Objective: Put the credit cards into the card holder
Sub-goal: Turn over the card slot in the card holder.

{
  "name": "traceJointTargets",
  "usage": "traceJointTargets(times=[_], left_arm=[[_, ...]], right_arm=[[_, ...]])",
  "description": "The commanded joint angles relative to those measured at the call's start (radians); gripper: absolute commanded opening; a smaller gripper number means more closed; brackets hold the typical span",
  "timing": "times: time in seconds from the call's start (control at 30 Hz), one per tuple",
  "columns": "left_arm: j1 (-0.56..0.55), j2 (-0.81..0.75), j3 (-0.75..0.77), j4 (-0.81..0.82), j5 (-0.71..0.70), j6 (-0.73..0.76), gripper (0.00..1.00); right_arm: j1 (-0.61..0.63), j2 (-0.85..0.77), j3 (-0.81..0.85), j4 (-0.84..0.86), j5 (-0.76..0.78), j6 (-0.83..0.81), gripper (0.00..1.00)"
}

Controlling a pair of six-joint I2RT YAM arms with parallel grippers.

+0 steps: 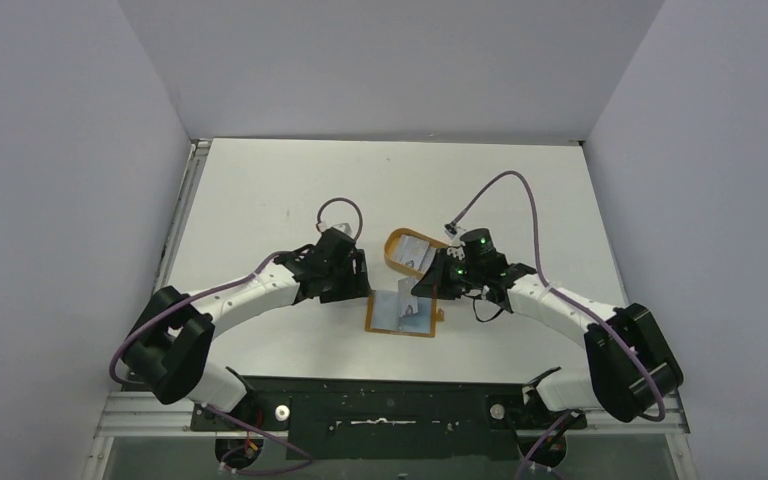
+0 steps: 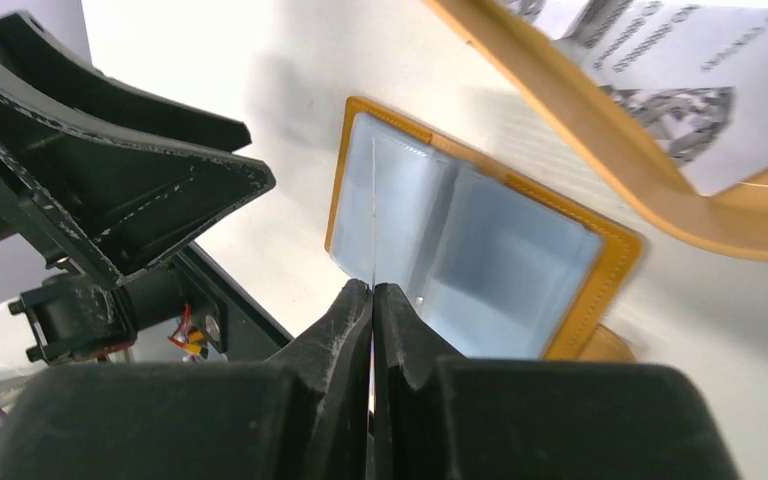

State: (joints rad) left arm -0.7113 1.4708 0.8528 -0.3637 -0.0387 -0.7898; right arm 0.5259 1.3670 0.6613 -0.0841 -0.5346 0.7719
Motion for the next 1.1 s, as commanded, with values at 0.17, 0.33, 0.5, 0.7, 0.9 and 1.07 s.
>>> traceJointTargets(times=[0.17,0.33,0.5,0.7,0.9,1.07], left_arm=[[0.006,0.027,0.042,-0.062,-0.058,-0.006,0.58],[0.006,0.082,0.052,-0.083,-0.052,-0.015,0.55],[0.007,0.125,0.054,-0.078,-0.031,-0.017,0.53],[0.006,0.146,0.052,-0.066,-0.013,-0.018,0.5],[0.004,0.156,0.052,-0.063,-0.002,-0.019,0.49],[0.005,0.153,0.052,-0.07,-0.004,-0.018,0.49]], right_arm=[[-0.052,-0.017,-0.074,0.046,-0.05,0.035,0.0],[-0.05,0.015,-0.071,0.061,-0.07,0.039,0.0],[-0.051,0.039,-0.082,0.109,-0.089,0.054,0.0],[-0.048,0.064,-0.082,0.135,-0.094,0.065,0.0],[-0.046,0.082,-0.08,0.149,-0.095,0.072,0.0],[-0.051,0.016,-0.095,0.113,-0.046,0.07,0.0]])
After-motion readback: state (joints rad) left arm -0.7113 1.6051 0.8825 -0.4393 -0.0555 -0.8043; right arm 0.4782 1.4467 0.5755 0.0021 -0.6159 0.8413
